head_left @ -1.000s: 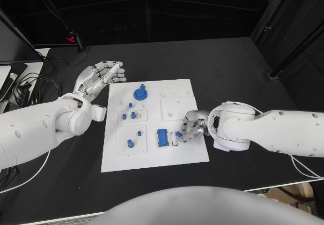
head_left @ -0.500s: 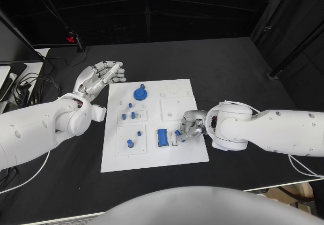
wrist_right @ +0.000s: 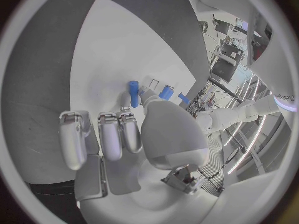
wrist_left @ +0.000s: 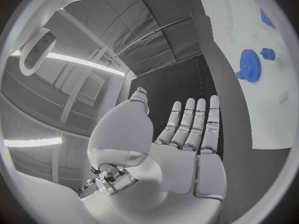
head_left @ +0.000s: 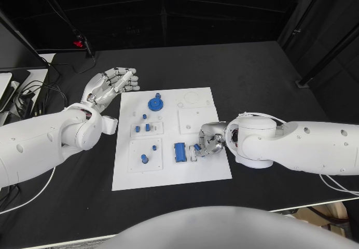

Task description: Assemble the parts on the task board

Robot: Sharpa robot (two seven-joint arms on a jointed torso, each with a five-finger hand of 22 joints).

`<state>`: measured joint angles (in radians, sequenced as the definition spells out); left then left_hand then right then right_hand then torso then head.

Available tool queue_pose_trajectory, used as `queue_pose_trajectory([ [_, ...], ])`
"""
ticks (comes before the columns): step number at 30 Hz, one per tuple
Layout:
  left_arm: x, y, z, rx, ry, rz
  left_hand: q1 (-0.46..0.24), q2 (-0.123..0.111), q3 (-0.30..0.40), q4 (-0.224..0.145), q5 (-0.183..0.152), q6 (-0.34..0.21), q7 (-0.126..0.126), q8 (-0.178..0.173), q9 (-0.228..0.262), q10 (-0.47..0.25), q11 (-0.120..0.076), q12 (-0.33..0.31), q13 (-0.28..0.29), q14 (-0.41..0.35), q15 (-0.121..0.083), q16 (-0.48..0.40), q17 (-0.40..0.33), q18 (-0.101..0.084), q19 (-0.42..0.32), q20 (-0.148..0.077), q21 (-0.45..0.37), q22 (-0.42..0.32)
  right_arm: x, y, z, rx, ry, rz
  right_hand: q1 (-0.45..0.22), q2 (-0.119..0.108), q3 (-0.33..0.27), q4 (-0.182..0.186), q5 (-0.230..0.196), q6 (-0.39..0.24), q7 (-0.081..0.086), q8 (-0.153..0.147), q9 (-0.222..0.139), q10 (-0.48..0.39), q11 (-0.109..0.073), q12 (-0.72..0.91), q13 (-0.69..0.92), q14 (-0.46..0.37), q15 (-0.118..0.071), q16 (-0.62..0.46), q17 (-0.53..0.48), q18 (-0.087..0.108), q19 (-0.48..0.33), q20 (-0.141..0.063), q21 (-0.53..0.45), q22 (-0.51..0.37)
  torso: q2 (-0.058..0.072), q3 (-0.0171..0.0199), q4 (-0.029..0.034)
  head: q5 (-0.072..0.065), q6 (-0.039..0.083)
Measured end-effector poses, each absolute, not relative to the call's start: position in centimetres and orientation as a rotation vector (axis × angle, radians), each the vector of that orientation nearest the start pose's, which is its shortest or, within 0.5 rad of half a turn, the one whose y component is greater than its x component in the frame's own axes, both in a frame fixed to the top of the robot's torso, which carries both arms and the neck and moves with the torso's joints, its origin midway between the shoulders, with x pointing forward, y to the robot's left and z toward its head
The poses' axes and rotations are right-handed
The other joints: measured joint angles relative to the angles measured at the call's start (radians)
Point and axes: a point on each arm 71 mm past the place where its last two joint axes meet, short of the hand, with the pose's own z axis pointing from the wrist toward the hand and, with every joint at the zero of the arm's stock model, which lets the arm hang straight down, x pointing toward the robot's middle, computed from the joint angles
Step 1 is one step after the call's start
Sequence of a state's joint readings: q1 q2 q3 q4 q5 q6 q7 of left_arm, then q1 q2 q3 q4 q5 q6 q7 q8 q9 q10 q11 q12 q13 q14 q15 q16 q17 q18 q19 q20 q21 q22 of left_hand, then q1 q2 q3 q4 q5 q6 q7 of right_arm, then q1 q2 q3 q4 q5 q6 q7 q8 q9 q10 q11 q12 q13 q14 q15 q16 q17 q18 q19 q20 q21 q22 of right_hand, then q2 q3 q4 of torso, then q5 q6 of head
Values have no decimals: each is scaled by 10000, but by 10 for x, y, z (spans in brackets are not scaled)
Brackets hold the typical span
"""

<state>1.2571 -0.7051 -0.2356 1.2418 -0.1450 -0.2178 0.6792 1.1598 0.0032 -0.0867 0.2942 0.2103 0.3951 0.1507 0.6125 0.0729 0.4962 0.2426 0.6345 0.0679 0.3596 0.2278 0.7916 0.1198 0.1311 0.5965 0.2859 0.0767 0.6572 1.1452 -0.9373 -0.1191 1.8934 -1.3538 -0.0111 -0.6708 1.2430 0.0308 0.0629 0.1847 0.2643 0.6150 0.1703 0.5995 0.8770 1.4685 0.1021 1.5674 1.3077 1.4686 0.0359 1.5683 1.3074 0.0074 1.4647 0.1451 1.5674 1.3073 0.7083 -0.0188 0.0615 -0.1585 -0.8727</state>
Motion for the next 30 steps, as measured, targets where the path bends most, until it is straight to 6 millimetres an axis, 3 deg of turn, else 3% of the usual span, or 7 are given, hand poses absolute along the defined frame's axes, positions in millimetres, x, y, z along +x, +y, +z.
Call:
queue_pose_trajectory([
  [30, 519, 219, -210, -7319, 13729, -15401, 40, 40, -33, -33, 0, -36, 36, 54, 1, 0, 0, -1, 1, 0, 0, 38, -29, 0, 0, 0, 0, -14, 378, -164, -228, -3718, 21041, 2110, -117, -120, 210, -19, 94, 6, -1, 20, -1, -1, -1, 0, 0, 0, -1, 0, 0, 0, 0, -1, 0, 0, 6, 0, -7, -9, 0],
])
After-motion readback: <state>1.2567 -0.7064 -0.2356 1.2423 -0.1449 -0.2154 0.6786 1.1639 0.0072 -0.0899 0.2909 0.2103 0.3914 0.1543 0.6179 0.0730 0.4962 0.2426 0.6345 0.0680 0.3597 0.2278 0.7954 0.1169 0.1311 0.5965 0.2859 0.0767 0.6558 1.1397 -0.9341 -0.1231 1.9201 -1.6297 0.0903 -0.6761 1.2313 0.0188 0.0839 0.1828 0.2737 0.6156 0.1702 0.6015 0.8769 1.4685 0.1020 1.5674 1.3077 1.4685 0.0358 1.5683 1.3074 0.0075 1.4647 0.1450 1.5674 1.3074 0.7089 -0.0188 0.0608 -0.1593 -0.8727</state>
